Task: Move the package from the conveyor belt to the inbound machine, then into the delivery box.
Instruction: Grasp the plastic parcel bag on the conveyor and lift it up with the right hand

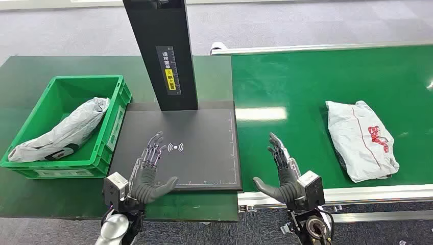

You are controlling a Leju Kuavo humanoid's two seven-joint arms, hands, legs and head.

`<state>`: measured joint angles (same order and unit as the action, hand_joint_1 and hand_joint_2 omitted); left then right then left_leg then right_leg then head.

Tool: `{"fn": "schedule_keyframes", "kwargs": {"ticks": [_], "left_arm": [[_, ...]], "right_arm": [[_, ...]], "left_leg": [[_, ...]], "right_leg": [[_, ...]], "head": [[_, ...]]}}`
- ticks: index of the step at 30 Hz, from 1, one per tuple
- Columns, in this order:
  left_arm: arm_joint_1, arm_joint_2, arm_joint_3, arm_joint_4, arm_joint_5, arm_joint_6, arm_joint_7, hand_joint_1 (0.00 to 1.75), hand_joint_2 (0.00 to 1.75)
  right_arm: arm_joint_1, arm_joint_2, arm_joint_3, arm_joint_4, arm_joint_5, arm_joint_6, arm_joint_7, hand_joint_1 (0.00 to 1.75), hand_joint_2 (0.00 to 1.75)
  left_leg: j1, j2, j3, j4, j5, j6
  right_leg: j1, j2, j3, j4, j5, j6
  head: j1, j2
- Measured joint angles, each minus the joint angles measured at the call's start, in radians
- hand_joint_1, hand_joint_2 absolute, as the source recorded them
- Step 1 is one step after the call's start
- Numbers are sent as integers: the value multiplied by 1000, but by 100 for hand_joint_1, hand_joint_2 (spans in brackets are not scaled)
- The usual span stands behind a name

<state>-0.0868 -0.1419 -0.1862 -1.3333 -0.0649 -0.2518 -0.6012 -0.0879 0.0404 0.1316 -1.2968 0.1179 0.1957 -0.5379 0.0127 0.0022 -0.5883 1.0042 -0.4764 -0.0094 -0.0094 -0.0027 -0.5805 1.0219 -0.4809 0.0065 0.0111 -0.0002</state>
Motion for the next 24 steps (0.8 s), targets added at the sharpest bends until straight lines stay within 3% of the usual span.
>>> {"fn": "schedule_keyframes", "kwargs": {"ticks": [6,14,24], "left_arm": [[0,0,0,0,0,0,0,0,175],[6,0,1,-3,0,3,0,0,175],[14,2,2,-20,0,3,6,0,175]], "right_arm": [[0,0,0,0,19,-15,5,0,175],[-1,-9,-50,-13,99,-139,23,0,175],[-19,-28,-185,-44,52,-65,29,0,175]], "left_leg": [[0,0,0,0,0,0],[0,0,0,0,0,0],[0,0,0,0,0,0]], "right_leg": [[0,0,0,0,0,0],[0,0,0,0,0,0],[0,0,0,0,0,0]], "head": [[0,0],[0,0],[0,0]]}}
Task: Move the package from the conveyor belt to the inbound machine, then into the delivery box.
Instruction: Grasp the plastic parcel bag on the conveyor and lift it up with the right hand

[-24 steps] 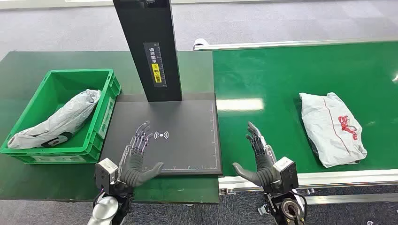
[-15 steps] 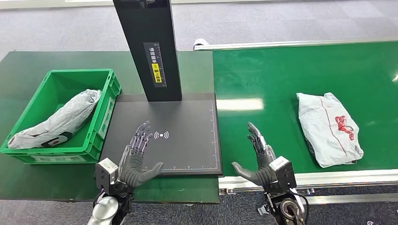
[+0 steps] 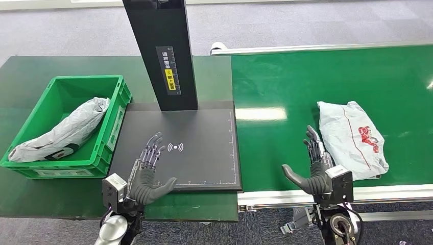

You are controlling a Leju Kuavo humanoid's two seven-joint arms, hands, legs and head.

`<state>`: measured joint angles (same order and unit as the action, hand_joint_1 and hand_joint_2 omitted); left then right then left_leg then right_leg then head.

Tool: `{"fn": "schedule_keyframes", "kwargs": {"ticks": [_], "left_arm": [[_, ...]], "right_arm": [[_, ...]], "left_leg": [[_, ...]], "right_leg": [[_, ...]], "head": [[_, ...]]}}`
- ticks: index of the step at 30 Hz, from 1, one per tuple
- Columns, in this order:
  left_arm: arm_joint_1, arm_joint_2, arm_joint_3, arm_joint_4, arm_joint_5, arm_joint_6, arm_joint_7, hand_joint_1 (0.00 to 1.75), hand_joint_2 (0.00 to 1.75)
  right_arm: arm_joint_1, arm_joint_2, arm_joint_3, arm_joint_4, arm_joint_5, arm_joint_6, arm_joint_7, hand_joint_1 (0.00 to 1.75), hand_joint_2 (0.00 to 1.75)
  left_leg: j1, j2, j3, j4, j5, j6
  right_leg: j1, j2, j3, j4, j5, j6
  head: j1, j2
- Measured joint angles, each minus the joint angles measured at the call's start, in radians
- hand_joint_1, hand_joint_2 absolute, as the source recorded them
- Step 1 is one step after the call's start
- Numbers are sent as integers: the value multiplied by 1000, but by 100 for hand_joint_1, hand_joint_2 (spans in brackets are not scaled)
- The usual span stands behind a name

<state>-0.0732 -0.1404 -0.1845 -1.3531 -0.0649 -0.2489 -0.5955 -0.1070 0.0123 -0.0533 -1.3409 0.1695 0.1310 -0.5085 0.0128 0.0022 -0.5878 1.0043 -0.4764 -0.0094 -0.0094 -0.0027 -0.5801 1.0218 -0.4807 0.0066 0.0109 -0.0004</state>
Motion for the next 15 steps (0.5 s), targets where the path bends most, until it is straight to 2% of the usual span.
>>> {"fn": "schedule_keyframes", "kwargs": {"ticks": [6,12,15], "left_arm": [[-1,0,0,0,0,0,1,0,175],[-9,0,-2,5,2,-1,0,0,175],[-12,0,-3,6,2,-1,0,0,175]], "right_arm": [[-26,-6,-12,3,30,6,10,0,175],[-141,-46,-14,75,118,-15,40,0,175],[-155,-54,-14,91,128,-19,43,0,175]], "left_leg": [[0,0,0,0,0,0],[0,0,0,0,0,0],[0,0,0,0,0,0]], "right_leg": [[0,0,0,0,0,0],[0,0,1,0,0,0],[0,0,1,0,0,0]], "head": [[0,0],[0,0],[1,0]]}}
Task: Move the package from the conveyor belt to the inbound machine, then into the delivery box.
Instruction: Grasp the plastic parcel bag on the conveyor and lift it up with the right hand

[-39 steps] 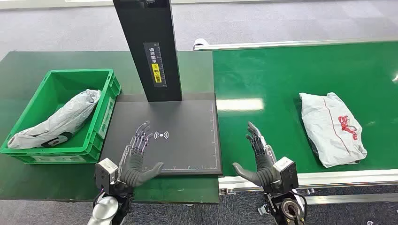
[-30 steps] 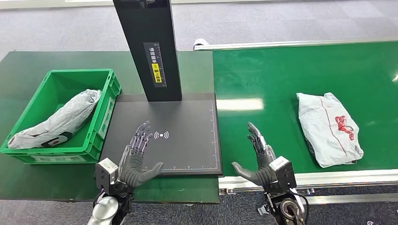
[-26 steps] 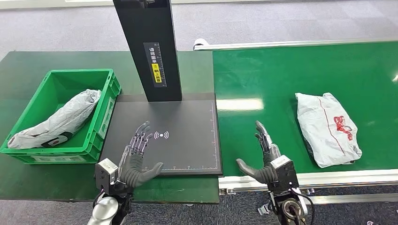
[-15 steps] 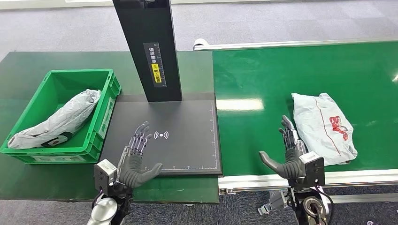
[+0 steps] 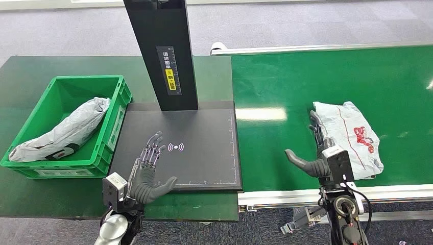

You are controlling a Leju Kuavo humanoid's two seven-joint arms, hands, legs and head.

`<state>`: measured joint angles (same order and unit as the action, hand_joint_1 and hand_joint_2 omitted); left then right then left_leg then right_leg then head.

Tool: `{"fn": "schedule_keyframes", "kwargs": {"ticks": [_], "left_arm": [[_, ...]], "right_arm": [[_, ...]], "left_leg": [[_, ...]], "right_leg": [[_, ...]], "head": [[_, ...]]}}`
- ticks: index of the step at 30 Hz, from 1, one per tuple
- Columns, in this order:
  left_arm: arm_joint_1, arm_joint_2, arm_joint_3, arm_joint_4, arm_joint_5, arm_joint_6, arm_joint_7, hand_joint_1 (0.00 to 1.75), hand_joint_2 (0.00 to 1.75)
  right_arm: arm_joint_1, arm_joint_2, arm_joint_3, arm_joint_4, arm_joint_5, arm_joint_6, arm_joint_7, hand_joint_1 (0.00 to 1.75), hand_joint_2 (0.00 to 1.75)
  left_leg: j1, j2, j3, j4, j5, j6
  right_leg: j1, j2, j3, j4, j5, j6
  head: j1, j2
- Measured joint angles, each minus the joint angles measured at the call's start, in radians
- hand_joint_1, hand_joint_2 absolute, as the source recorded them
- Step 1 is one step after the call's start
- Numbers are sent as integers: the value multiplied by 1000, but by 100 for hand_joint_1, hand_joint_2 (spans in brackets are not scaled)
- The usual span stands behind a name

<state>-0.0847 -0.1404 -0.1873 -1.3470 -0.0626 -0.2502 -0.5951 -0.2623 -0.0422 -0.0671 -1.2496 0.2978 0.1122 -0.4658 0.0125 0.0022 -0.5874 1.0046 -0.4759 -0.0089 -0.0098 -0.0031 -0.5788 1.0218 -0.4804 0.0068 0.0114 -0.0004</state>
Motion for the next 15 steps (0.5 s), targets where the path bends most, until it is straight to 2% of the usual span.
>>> {"fn": "schedule_keyframes", "kwargs": {"ticks": [4,6,11,15], "left_arm": [[0,0,0,0,0,0,0,0,175],[-4,0,-1,3,1,-1,0,0,175],[-20,1,-6,19,11,-7,-4,0,175],[-22,1,-11,28,18,-8,-8,0,175]], "right_arm": [[-1,0,0,1,0,0,0,0,175],[-38,-15,1,40,20,-9,4,0,175],[-258,-104,24,297,165,-81,22,0,175],[-374,-141,59,450,265,-142,58,0,175]], "left_leg": [[0,0,0,0,0,0],[0,0,0,0,0,0],[0,0,0,0,0,0],[0,-1,0,0,1,1]], "right_leg": [[0,0,0,0,0,0],[0,0,0,0,0,0],[0,0,0,0,1,0],[0,0,0,0,1,1]], "head": [[0,0],[0,0],[-1,0],[-1,0]]}}
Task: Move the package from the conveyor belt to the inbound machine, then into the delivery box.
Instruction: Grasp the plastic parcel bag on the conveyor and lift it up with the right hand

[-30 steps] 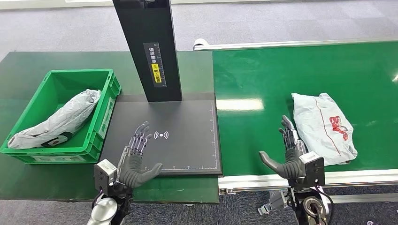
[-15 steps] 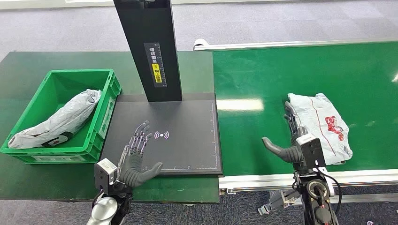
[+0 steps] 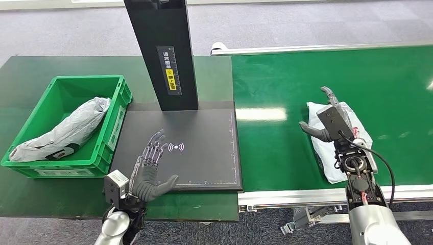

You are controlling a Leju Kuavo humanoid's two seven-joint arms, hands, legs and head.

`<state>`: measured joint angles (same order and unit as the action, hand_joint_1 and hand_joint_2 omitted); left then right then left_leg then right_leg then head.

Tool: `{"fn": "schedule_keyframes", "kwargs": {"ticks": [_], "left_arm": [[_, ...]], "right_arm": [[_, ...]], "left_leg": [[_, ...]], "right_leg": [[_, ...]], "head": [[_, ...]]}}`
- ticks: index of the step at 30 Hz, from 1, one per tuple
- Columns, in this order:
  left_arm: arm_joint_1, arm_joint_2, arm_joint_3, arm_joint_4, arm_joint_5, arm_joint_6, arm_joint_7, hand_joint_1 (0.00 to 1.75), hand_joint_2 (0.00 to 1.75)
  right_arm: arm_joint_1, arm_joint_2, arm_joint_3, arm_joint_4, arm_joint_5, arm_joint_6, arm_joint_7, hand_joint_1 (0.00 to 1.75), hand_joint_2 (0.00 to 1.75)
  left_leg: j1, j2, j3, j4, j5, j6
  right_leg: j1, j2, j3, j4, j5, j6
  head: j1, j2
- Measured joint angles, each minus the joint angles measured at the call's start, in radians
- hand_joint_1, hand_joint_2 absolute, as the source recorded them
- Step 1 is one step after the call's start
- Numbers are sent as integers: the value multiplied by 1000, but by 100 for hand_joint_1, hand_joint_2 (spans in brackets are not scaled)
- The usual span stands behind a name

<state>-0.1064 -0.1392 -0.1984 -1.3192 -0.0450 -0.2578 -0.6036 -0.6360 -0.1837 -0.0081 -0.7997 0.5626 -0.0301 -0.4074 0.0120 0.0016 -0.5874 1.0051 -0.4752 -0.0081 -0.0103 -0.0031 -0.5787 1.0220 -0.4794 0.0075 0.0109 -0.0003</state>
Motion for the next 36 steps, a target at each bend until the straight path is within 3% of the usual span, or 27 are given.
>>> {"fn": "schedule_keyframes", "kwargs": {"ticks": [4,8,9,13,23,28,36], "left_arm": [[5,0,0,1,1,3,-3,0,175],[18,1,0,-9,2,3,-4,0,175],[21,2,0,-12,2,3,-4,0,175],[37,8,1,-26,2,8,-4,0,175],[58,19,6,-42,2,11,-4,0,175],[58,21,7,-42,2,12,-4,0,175],[50,22,10,-34,2,16,-3,0,175]], "right_arm": [[-65,-15,41,111,64,-44,26,0,175],[-99,-14,69,175,80,-29,31,0,0],[-105,-14,79,185,94,-29,39,0,0],[-133,-15,121,215,154,-47,82,0,175],[-177,-20,201,286,243,-3,220,0,175],[-192,-26,241,326,291,86,298,0,175],[-220,-28,319,383,374,150,460,0,175]], "left_leg": [[0,0,0,0,0,0],[0,0,0,0,0,0],[0,0,-1,0,0,0],[0,0,-1,0,0,0],[0,-1,0,0,0,0],[0,-1,0,0,0,0],[0,0,0,0,0,0]], "right_leg": [[0,0,0,0,0,0],[0,0,0,0,0,0],[0,0,-1,0,0,0],[0,0,0,0,0,0],[0,0,0,0,0,0],[0,0,-1,0,0,0],[0,0,-1,0,0,0]], "head": [[0,0],[0,0],[0,0],[0,0],[0,0],[0,0],[0,0]]}}
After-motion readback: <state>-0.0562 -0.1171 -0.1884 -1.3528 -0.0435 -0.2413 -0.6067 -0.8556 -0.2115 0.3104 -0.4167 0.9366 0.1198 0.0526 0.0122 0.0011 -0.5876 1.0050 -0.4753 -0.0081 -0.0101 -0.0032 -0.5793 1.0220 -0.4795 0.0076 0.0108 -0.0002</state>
